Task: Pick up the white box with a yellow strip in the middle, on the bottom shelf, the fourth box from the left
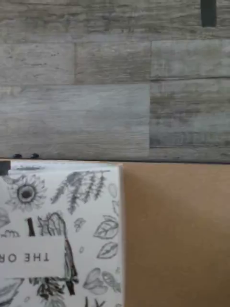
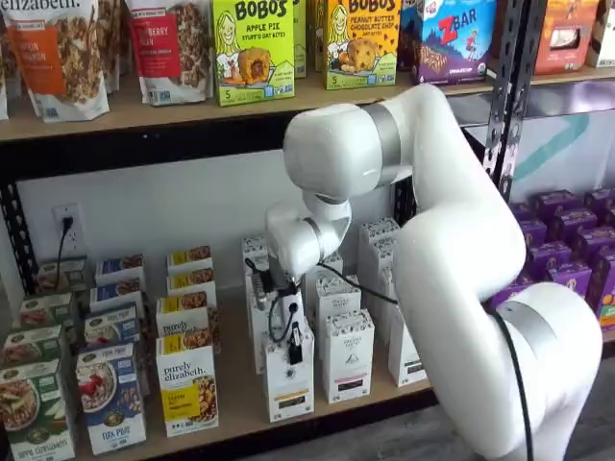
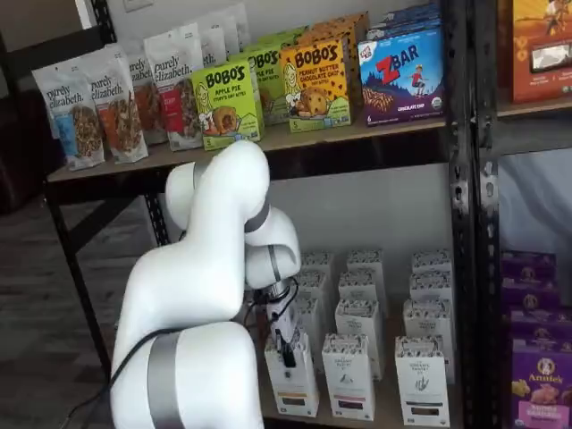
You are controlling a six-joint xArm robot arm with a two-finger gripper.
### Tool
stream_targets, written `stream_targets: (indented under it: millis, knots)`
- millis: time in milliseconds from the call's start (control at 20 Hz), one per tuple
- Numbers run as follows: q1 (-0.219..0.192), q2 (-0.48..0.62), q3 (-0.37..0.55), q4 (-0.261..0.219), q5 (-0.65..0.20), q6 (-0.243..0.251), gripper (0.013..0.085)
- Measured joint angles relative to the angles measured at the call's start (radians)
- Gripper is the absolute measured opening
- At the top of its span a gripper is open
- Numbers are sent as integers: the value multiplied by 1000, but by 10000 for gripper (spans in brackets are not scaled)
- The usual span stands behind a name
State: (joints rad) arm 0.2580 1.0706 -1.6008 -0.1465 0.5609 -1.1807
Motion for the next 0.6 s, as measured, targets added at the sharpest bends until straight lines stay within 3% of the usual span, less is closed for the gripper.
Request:
stream_targets:
  millis: [400,600]
  knots:
    - [13,-100,167,-23,-74,36,450]
    - [17,-155,248,-60,-108,76,450]
